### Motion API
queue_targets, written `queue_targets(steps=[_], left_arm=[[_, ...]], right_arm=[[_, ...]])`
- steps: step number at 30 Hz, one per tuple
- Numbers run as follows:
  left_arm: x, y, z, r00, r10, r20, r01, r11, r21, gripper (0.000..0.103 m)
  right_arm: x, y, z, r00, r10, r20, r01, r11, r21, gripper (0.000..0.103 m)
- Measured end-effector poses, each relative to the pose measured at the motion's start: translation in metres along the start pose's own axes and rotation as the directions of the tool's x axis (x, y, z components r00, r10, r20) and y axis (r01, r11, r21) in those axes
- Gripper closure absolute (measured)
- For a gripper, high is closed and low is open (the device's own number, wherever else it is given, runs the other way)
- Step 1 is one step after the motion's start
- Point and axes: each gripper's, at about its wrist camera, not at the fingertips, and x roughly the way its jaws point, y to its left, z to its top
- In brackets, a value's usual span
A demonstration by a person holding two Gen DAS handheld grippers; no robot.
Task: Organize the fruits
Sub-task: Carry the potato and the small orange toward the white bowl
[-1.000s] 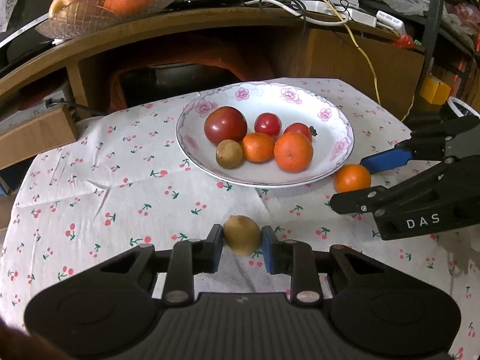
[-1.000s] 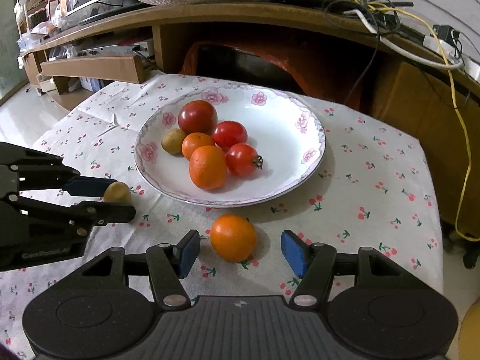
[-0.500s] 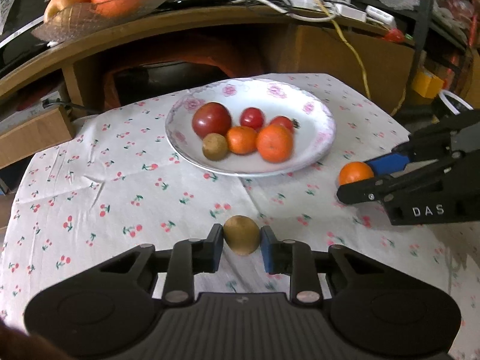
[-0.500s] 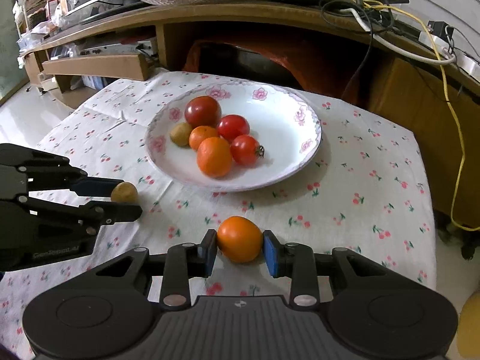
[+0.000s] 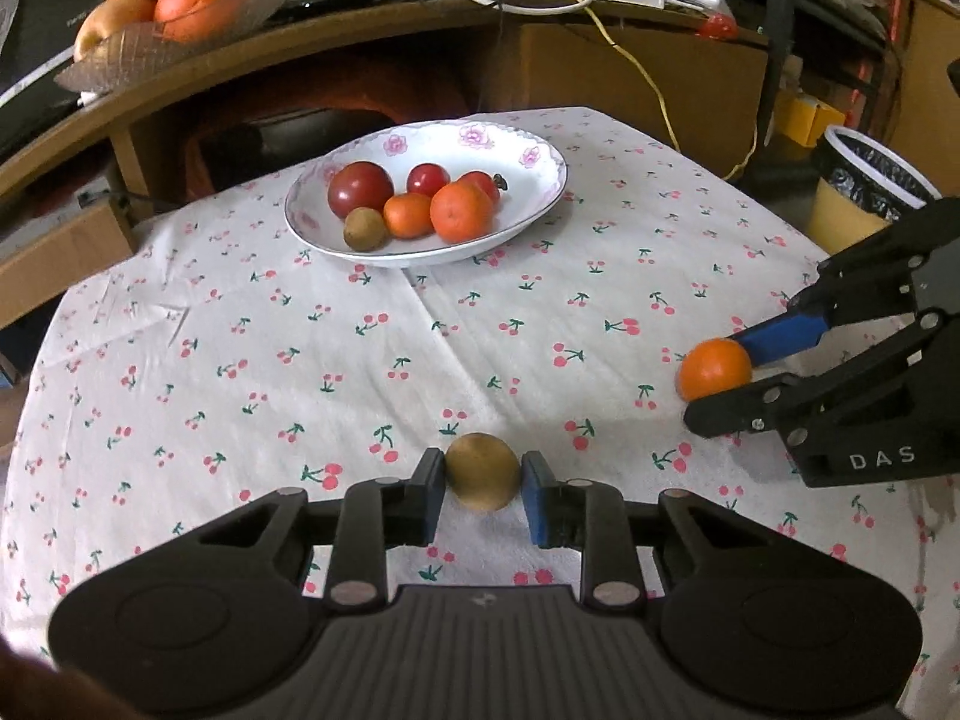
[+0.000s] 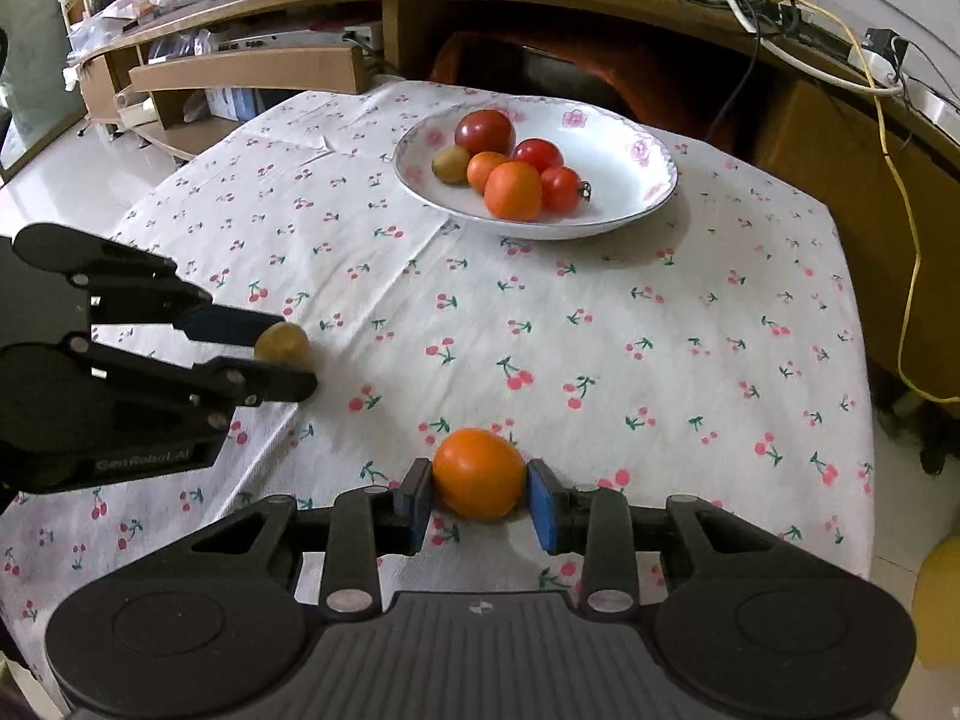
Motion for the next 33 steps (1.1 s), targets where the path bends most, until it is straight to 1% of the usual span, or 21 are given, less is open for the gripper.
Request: queue_targets(steps=[1, 4, 5, 6, 10, 13, 17, 21, 22, 23, 24, 25, 28, 31, 33], left_arm=[[0.000, 0.000, -0.001, 1.000, 0.002, 0.007, -0.002, 1.000, 0.010, 0.067], [0.000, 0.000, -0.002, 1.000, 0.006, 0.020, -0.006, 1.000, 0.018, 0.064], [0.000, 0.001, -0.002, 1.000, 0.006, 0.022, -0.006, 1.000, 0.020, 0.063], [0.000, 0.003, -0.002, 1.000, 0.002, 0.023, -0.002, 1.000, 0.019, 0.062], [0.000, 0.009, -0.004, 1.000, -0.010, 0.024, 0.010, 1.000, -0.004, 0.057], [0.000, 0.010, -0.003, 1.000, -0.015, 0.028, 0.015, 1.000, -0.009, 0.056], [0.001, 0.011, -0.003, 0.999, -0.021, 0.026, 0.021, 1.000, -0.020, 0.056], [0.002, 0.011, -0.003, 1.000, -0.021, 0.021, 0.022, 0.999, -0.036, 0.057], [0.002, 0.011, -0.003, 1.000, -0.021, 0.019, 0.022, 0.999, -0.039, 0.059], [0.002, 0.011, -0.003, 1.000, -0.025, 0.017, 0.026, 0.999, -0.040, 0.061], [0.002, 0.010, -0.002, 0.999, -0.032, 0.014, 0.032, 0.999, -0.041, 0.066], [0.001, 0.008, -0.002, 0.999, -0.034, 0.013, 0.035, 0.999, -0.039, 0.069], [0.001, 0.004, 0.000, 1.000, -0.025, 0.007, 0.026, 0.999, -0.026, 0.071], [0.001, 0.007, 0.003, 0.999, -0.051, 0.001, 0.051, 0.997, -0.060, 0.071], [0.000, 0.006, 0.006, 0.999, -0.051, 0.006, 0.052, 0.997, -0.058, 0.071]], right_arm=[[0.000, 0.000, 0.000, 1.000, -0.001, 0.000, 0.001, 1.000, -0.005, 0.061], [-0.001, -0.002, -0.002, 1.000, 0.005, 0.012, -0.005, 1.000, -0.004, 0.058], [-0.001, -0.003, -0.003, 1.000, 0.008, 0.013, -0.008, 1.000, -0.001, 0.053], [-0.002, -0.004, -0.003, 1.000, 0.012, 0.017, -0.012, 1.000, 0.004, 0.050], [-0.004, -0.007, -0.003, 0.999, 0.025, 0.030, -0.025, 1.000, 0.008, 0.050], [-0.003, -0.005, -0.001, 0.999, 0.026, 0.032, -0.026, 1.000, 0.000, 0.050], [-0.004, -0.004, 0.000, 0.999, 0.035, 0.037, -0.035, 0.999, -0.007, 0.051], [-0.001, -0.005, 0.000, 0.999, 0.044, 0.023, -0.044, 0.999, 0.001, 0.051], [0.000, -0.004, 0.000, 0.999, 0.044, 0.019, -0.044, 0.999, 0.000, 0.054], [0.001, -0.003, 0.000, 0.999, 0.044, 0.014, -0.044, 0.999, -0.003, 0.060], [0.001, -0.003, -0.001, 0.999, 0.040, 0.012, -0.040, 0.999, -0.003, 0.064], [0.001, -0.003, 0.000, 0.999, 0.036, 0.011, -0.036, 0.999, 0.001, 0.071], [0.001, -0.002, 0.001, 0.999, 0.033, 0.003, -0.033, 0.999, 0.000, 0.071], [0.001, -0.002, 0.004, 0.999, 0.044, 0.004, -0.044, 0.999, 0.007, 0.071], [0.000, -0.001, 0.006, 0.999, 0.043, 0.011, -0.043, 0.999, 0.008, 0.071]])
